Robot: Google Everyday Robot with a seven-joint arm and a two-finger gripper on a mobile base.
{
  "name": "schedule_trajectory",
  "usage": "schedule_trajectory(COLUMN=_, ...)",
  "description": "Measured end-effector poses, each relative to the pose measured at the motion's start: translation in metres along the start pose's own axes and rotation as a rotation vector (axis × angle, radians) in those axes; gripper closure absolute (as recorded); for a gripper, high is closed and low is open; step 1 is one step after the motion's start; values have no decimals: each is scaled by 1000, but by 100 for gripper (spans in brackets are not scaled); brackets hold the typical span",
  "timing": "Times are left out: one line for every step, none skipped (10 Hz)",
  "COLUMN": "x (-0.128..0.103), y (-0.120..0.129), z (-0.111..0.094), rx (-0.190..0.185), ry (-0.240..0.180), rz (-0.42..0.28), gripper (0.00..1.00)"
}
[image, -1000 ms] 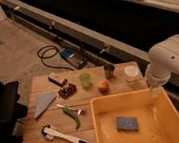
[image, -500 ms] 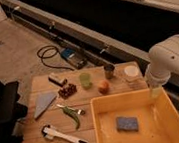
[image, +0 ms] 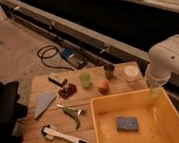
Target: Place eraser in metal cup
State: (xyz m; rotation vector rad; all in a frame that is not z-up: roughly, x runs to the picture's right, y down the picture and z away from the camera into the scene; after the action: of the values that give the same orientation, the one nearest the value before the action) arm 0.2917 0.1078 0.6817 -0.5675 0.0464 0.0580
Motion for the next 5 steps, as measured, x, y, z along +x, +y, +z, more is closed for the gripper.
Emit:
schedule_trajectory(x=0, y=0, z=0, rx=0, ry=0, rz=0, gripper=35)
schedule_trajectory(x=0, y=0, z=0, rx=0, ry=0, rz=0, gripper=35)
schedule_trajectory(x=0, y=0, z=0, rx=0, ry=0, rz=0, gripper=35)
schedule_trajectory(x=0, y=-1, z=0, rx=2, ry=3, rz=1, gripper=35)
schedule_trajectory(x=0, y=-5, z=-5, rx=14, ry=17, rz=2, gripper=35)
